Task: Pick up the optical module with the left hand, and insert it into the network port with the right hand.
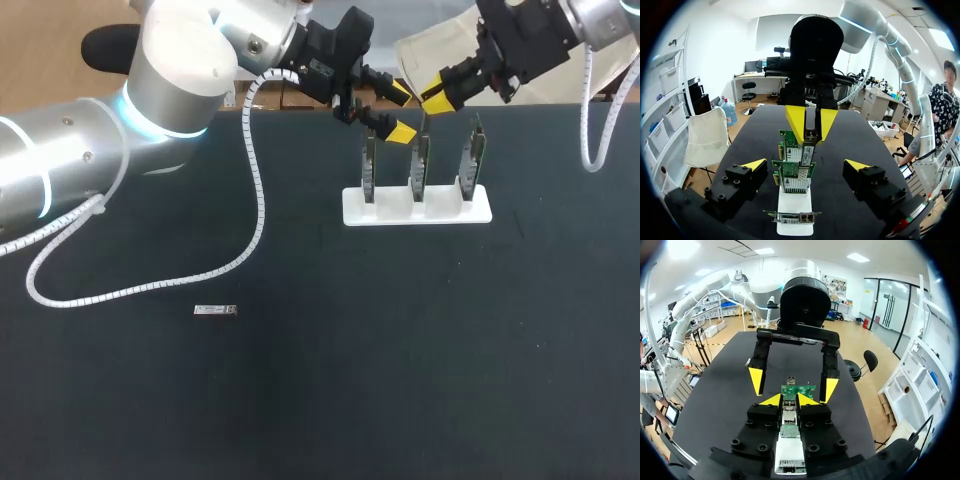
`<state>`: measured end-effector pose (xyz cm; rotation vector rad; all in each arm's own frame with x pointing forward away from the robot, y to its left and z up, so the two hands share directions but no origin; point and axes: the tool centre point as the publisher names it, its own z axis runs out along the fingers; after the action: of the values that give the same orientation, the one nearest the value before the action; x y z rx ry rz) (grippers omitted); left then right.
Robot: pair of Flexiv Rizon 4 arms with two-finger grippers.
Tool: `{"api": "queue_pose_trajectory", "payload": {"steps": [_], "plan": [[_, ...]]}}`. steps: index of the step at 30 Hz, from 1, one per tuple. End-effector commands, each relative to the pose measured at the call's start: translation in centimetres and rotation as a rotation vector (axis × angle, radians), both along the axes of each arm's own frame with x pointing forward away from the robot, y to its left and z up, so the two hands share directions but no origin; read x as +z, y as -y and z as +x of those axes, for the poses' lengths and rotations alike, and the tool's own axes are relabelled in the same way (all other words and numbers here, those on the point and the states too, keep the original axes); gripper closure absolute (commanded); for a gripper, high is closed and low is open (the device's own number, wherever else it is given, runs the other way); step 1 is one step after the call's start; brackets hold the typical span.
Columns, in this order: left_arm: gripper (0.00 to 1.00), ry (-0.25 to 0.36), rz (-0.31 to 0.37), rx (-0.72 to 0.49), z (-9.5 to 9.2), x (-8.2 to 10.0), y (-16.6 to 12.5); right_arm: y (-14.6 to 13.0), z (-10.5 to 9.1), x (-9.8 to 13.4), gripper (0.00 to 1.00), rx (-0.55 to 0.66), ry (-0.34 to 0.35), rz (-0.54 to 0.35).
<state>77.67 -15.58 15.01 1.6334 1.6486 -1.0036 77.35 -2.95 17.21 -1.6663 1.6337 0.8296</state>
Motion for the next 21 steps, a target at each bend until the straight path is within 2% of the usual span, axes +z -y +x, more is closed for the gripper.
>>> {"api": "queue_pose_trajectory", "payload": {"steps": [1, 21], "plan": [[0.0, -0.001, 0.002, -0.003, 0.19, -0.01, 0.07, 0.03, 0.05, 0.07, 1.0, -0.002, 0.007, 0.014], [0.0, -0.001, 0.002, -0.003, 0.19, -0.01, 0.07, 0.15, 0.49, 0.2, 1.0, 0.01, -0.013, 0.013]]}}
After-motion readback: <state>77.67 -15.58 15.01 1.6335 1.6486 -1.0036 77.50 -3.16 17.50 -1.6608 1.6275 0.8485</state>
